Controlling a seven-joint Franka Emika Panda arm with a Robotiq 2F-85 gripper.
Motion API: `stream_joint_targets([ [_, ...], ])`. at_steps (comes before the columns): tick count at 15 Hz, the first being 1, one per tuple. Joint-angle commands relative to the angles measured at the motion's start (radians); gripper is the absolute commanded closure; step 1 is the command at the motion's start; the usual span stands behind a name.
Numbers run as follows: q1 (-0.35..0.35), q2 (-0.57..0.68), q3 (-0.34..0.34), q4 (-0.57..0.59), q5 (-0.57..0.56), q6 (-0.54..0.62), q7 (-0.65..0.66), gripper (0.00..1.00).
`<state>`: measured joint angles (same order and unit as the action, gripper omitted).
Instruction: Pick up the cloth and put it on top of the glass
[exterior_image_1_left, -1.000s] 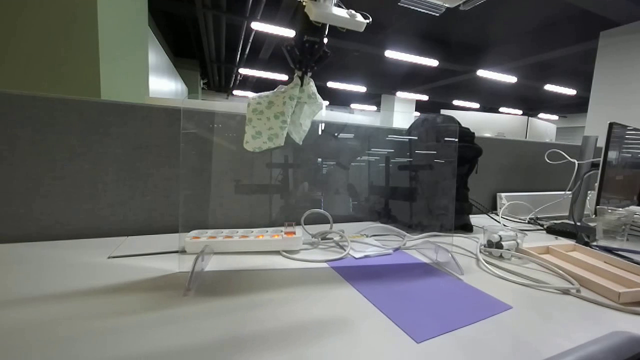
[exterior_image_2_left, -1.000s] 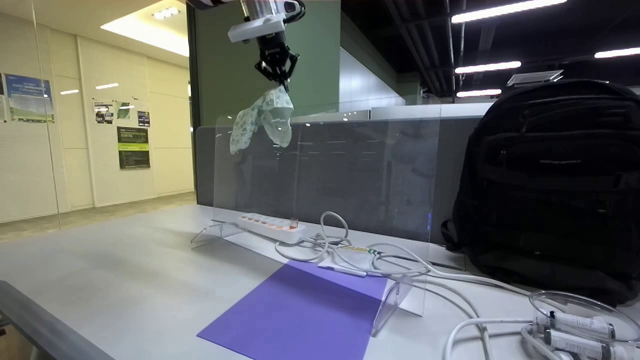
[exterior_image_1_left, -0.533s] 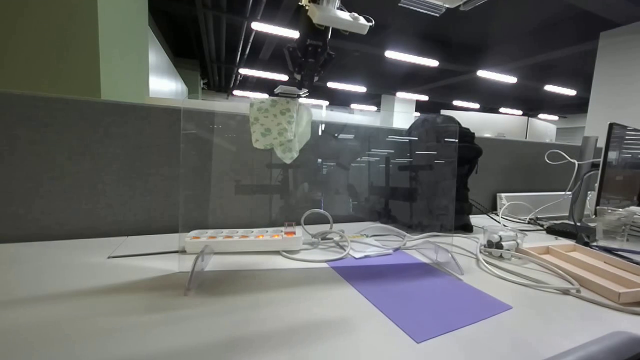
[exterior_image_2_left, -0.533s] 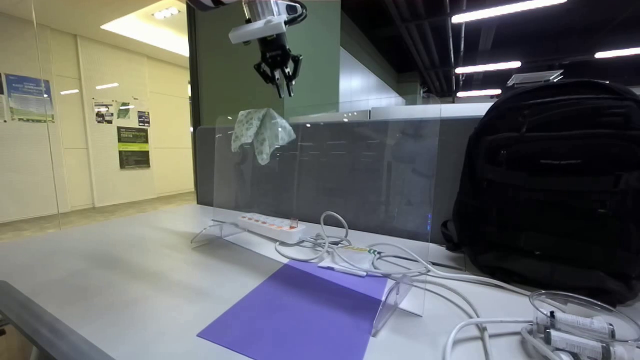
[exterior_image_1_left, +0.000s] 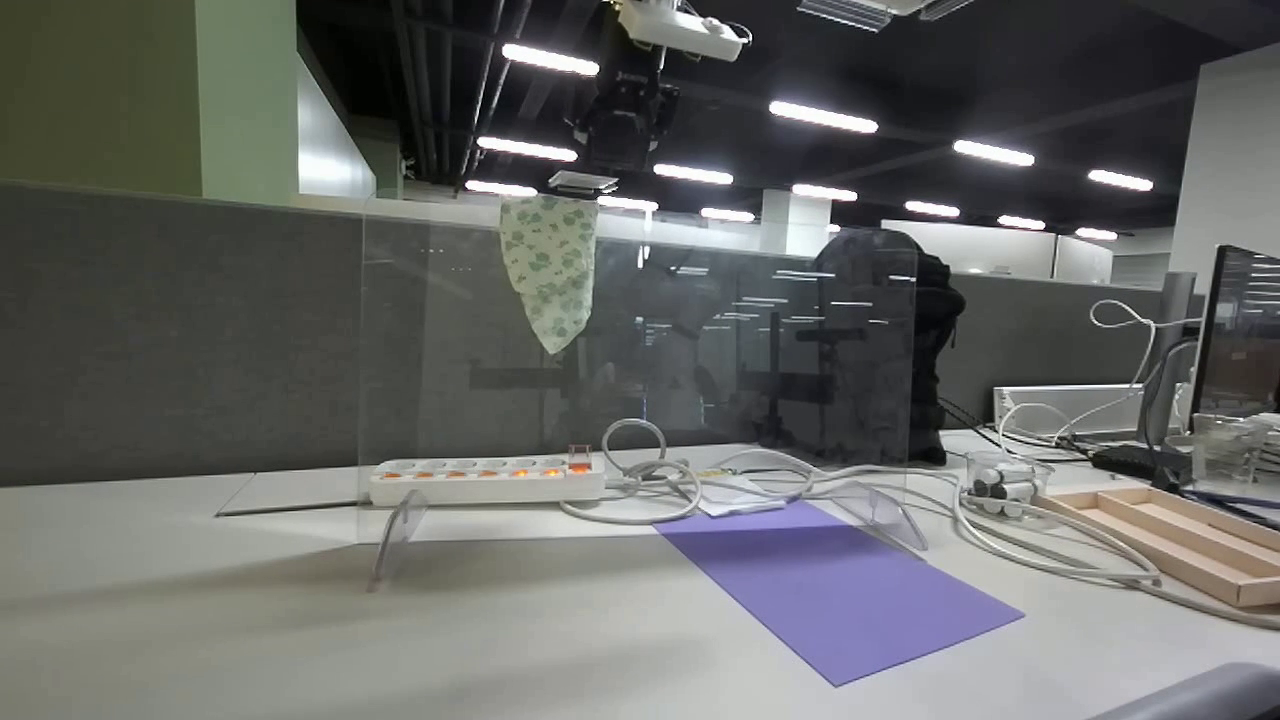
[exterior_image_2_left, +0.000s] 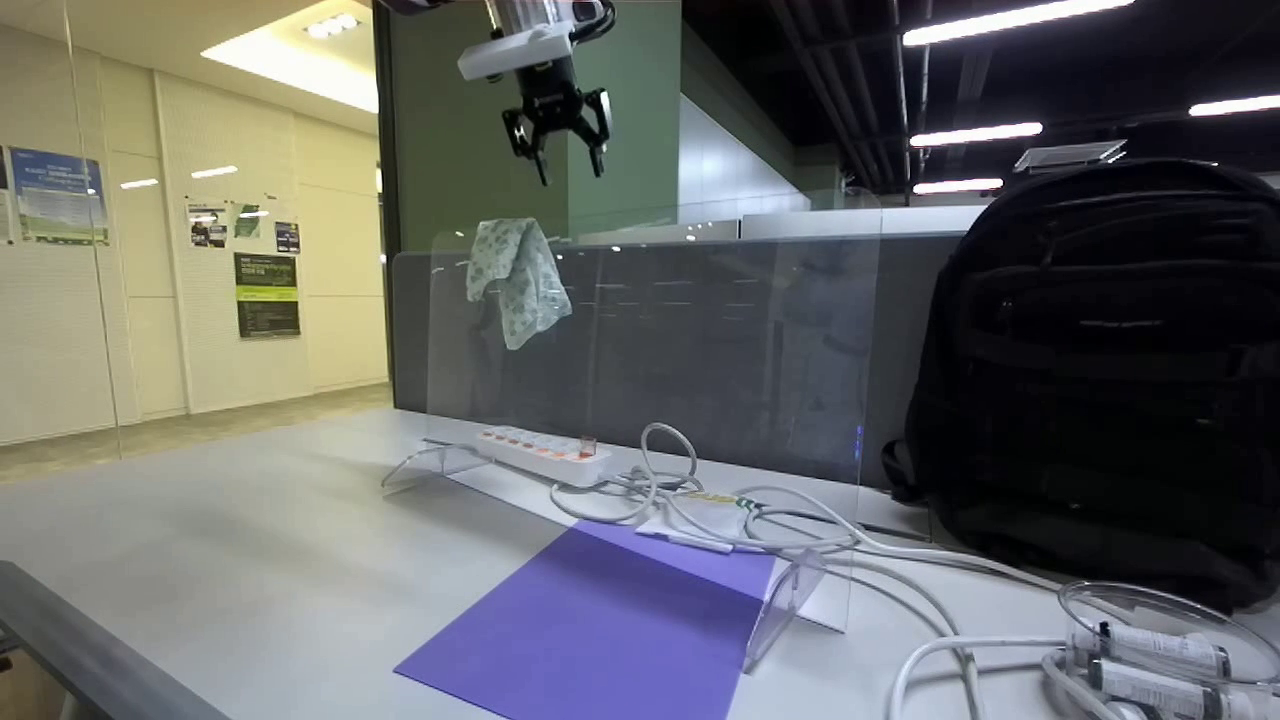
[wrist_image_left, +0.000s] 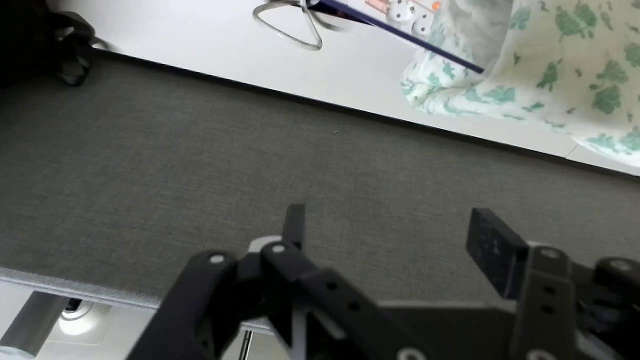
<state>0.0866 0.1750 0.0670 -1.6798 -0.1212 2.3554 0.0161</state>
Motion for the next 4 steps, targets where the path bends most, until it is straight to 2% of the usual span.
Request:
stream_joint_targets([
  [1,0.013,-0.026,-0.018,-0.007,-0.062,-0.041,0.076,0.0],
  [4,0.018,-0.027,-0.028,-0.006,-0.125,-0.064,0.118,0.0],
])
